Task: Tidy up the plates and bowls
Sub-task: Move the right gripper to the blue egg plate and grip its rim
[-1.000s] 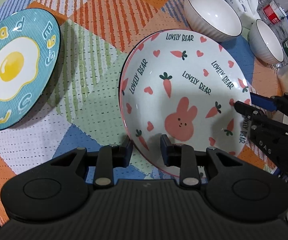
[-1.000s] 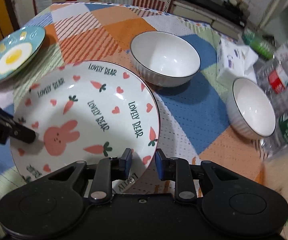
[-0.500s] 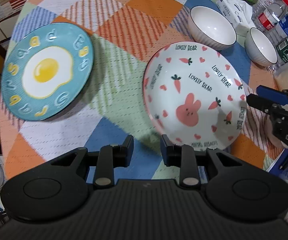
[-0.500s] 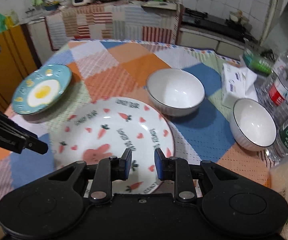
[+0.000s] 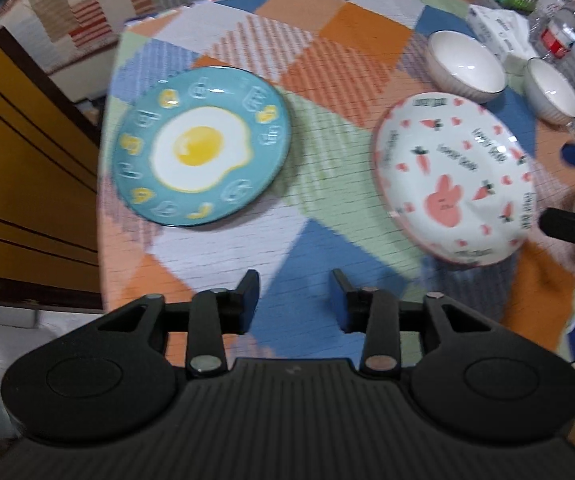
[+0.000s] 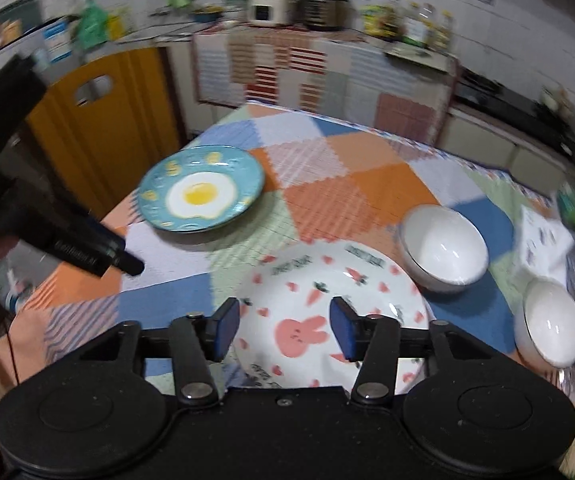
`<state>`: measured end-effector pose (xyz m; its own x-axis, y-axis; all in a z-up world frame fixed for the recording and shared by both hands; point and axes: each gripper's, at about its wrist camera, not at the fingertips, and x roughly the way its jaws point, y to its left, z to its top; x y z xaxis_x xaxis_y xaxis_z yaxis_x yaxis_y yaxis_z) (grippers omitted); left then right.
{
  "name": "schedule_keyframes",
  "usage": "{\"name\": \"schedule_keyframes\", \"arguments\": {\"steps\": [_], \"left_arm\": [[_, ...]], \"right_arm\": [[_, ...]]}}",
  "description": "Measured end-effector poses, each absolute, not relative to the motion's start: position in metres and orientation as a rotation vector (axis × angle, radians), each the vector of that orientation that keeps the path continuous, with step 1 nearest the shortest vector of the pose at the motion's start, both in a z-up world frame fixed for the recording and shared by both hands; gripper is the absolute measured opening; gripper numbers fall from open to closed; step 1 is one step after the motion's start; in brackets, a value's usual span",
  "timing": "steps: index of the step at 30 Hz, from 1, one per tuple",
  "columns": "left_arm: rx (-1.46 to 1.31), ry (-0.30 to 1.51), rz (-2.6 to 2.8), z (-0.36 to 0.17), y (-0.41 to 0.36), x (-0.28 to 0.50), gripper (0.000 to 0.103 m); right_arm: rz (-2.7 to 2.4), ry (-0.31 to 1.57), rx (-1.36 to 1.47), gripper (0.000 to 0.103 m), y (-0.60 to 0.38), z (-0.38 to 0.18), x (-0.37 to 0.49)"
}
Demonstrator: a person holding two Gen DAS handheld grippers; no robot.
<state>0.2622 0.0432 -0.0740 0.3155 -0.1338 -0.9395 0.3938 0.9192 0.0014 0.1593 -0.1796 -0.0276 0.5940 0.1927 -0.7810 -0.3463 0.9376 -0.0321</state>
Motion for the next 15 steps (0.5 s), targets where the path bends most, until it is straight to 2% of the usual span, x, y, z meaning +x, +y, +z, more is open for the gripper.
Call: {"name": "schedule_keyframes", "arguments": {"steps": [1, 3, 6, 8, 9, 10, 13, 15], "left_arm": [[0.265, 1.194, -0.348, -0.073, 0.045, 0.262, 0.041], [0.285, 1.191, -0.328, -0.072, 0.051, 0.261, 0.041], [0.279, 1.205, -0.323, -0.071, 0.061, 0.263, 0.043], [0.286, 1.194, -0.325, -0.069, 0.066, 0.262, 0.052], [0.287, 1.186, -0.321, -0.067, 0.069, 0.262, 0.053], [0.285, 1.18, -0.315, -0.067, 0.072, 0.263, 0.056], [0.251, 1.155, -0.291, -0.065, 0.084, 0.271, 0.064], [0.212, 1.141, -0.264, -0.067, 0.094, 0.278, 0.064]], "right_arm": [[0.33, 0.87, -0.206, 0.068, -0.175, -0.026, 0.159], [0.353, 0.853, -0.239, 0.073, -0.168, -0.024, 0.16], [0.381, 0.885, -0.325, 0.074, -0.153, -0.025, 0.17], [0.395, 0.877, -0.353, 0.078, -0.148, -0.024, 0.176], [0.399, 0.873, -0.36, 0.085, -0.147, -0.024, 0.181], [0.406, 0.862, -0.364, 0.088, -0.145, -0.024, 0.186], [0.446, 0.804, -0.347, 0.088, -0.14, -0.022, 0.201], [0.49, 0.766, -0.312, 0.088, -0.137, -0.024, 0.212]]}}
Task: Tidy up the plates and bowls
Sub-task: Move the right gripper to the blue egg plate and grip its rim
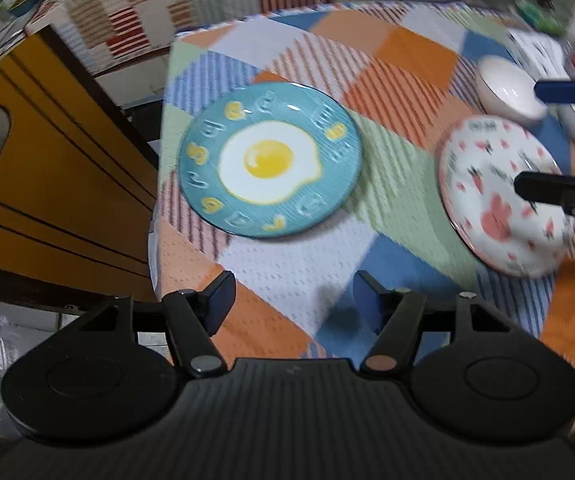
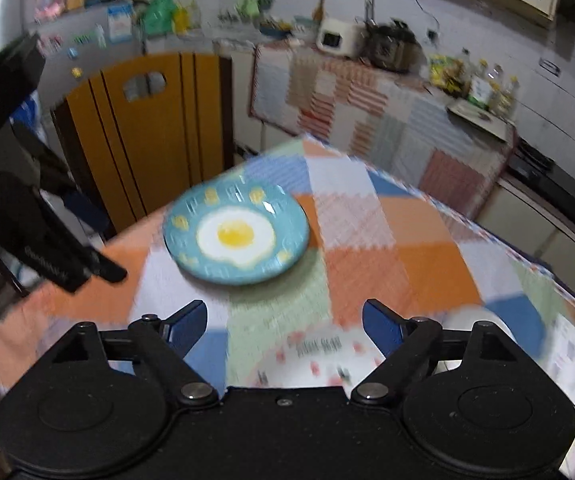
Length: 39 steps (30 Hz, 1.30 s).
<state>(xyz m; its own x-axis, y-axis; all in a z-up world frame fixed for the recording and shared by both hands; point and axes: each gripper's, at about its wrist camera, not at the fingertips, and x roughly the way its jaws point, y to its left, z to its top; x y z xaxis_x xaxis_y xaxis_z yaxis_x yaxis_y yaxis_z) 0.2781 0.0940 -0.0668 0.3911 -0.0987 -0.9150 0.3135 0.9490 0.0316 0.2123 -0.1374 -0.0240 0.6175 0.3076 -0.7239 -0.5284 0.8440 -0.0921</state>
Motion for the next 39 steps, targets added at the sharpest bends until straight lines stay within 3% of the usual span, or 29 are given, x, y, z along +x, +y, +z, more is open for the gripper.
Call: {"name": "schedule_keyframes", "arguments": {"steps": [5, 10, 20, 26, 28, 32, 36, 39], "left_arm": [[0.159, 1.108, -0.206, -0.077, 0.112, 0.297, 0.072], [0.064, 1.127, -0.205, -0.089, 0.13, 0.329, 0.072], [-0.045, 1.086, -0.126, -0.125, 0.159, 0.372, 0.072], [-0.082, 1.113, -0.118, -0.157, 0.167, 0.379, 0.069], [-0.096, 1.104, -0.129, -0.162, 0.168, 0.379, 0.068], [-0.123, 1.103, -0.138, -0.17, 0.171, 0.381, 0.058], [-0.144, 1.085, -0.14, -0.177, 0.173, 0.382, 0.049], [-0.189, 1.105, -0.148, -0.185, 0.175, 0.386, 0.037]], "right_arm": [[0.628, 0.716, -0.119, 0.088, -0.14, -0.043, 0.242], [0.675, 0.77, -0.006, 0.088, -0.132, -0.074, 0.273], [0.668, 0.937, -0.037, 0.087, -0.116, -0.116, 0.335], [0.591, 1.022, 0.093, 0.082, -0.125, -0.138, 0.349], [0.554, 1.035, 0.138, 0.075, -0.128, -0.144, 0.353], [0.489, 1.068, 0.231, 0.069, -0.132, -0.155, 0.365], [0.424, 1.076, 0.327, 0.055, -0.134, -0.167, 0.376], [0.398, 1.082, 0.368, 0.048, -0.134, -0.175, 0.379]]}}
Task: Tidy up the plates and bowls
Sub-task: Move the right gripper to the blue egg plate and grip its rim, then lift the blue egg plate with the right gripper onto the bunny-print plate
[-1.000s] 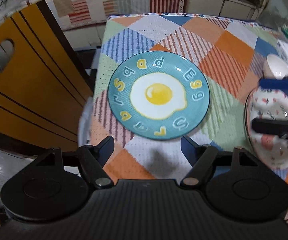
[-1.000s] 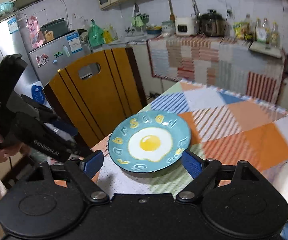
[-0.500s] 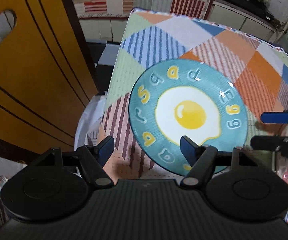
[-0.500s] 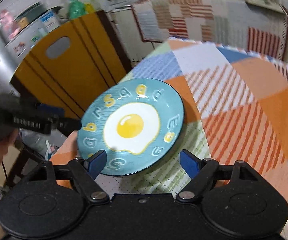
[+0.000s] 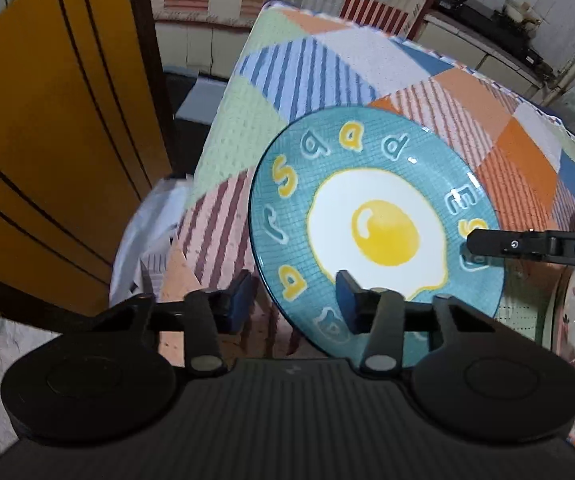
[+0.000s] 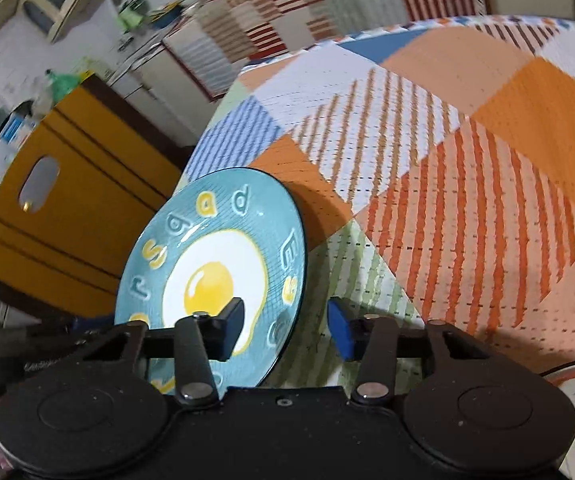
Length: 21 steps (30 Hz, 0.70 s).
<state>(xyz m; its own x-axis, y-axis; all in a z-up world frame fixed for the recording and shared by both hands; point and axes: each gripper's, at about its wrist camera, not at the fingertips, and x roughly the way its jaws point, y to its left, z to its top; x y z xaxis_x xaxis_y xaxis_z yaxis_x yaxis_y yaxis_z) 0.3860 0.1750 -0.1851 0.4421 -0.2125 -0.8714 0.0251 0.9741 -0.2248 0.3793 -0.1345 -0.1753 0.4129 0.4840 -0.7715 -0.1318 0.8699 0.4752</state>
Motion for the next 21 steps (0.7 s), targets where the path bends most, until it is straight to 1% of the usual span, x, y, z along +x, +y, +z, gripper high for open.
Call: {"name": "schedule_keyframes", "arguments": {"steps": [1, 5, 6, 8, 9, 16, 21], "left_arm": [[-0.202, 1.11, -0.132, -0.187, 0.175, 0.387, 0.034], [-0.245, 1.132, -0.112, -0.186, 0.175, 0.39, 0.033], [-0.249, 1.128, -0.112, -0.187, 0.175, 0.39, 0.031], [-0.233, 1.117, -0.097, -0.186, 0.174, 0.389, 0.028], [-0.226, 1.117, -0.1, -0.187, 0.173, 0.389, 0.028], [-0.146, 1.108, -0.121, -0.173, 0.162, 0.373, 0.029], [-0.118, 1.063, -0.16, -0.147, 0.153, 0.35, 0.029]], "right_arm": [[0.394, 1.085, 0.374, 0.046, -0.134, -0.178, 0.38], [0.398, 1.037, 0.321, 0.042, -0.123, -0.179, 0.382], [0.406, 1.031, 0.311, 0.033, -0.12, -0.181, 0.382], [0.399, 1.02, 0.307, 0.026, -0.117, -0.182, 0.383], [0.392, 1.017, 0.286, 0.02, -0.117, -0.182, 0.384], [0.534, 1.051, 0.153, 0.019, -0.12, -0.17, 0.383], [0.549, 1.029, 0.165, 0.02, -0.132, -0.158, 0.369]]}}
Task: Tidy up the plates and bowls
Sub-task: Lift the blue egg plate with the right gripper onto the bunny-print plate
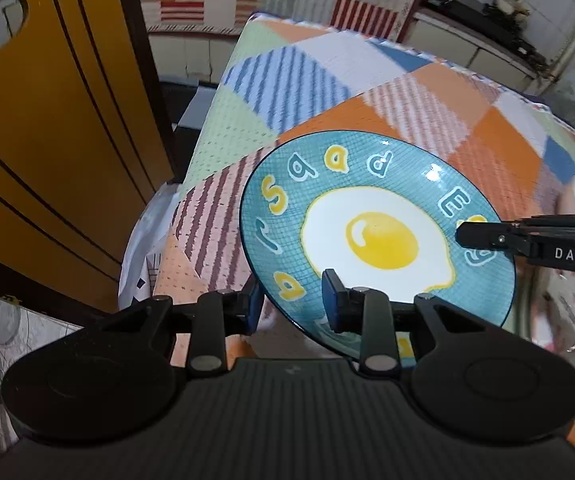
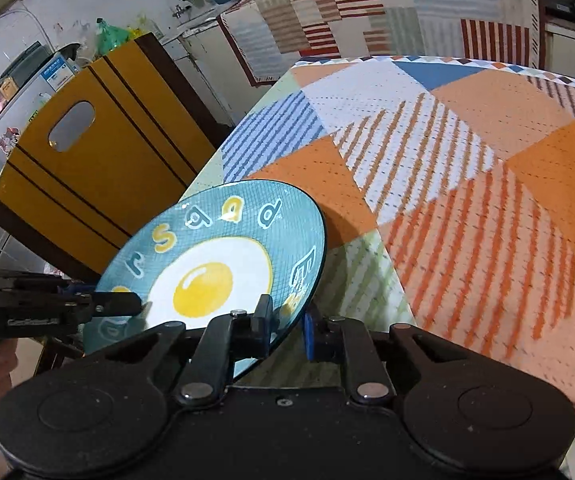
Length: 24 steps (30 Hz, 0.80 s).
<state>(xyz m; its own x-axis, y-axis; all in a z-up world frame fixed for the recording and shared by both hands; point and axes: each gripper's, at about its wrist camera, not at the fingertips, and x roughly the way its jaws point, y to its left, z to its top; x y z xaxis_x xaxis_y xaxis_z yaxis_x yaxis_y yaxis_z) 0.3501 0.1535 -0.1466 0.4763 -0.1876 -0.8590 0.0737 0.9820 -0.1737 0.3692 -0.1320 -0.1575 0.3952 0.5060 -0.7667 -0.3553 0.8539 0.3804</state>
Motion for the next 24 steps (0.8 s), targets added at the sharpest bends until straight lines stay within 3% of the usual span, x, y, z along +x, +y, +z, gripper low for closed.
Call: {"name": "schedule_keyframes", "arguments": {"steps": [14, 24], "left_arm": [[-0.091, 0.948, -0.331, -0.066, 0.119, 0.283, 0.029], [-0.025, 0.97, -0.467, -0.054, 0.049, 0.253, 0.029]], "right_arm": [[0.544, 0.855, 0.162, 0.021, -0.176, -0.081, 0.283], [0.431, 0.825, 0.16, 0.021, -0.234, -0.046, 0.222]]}}
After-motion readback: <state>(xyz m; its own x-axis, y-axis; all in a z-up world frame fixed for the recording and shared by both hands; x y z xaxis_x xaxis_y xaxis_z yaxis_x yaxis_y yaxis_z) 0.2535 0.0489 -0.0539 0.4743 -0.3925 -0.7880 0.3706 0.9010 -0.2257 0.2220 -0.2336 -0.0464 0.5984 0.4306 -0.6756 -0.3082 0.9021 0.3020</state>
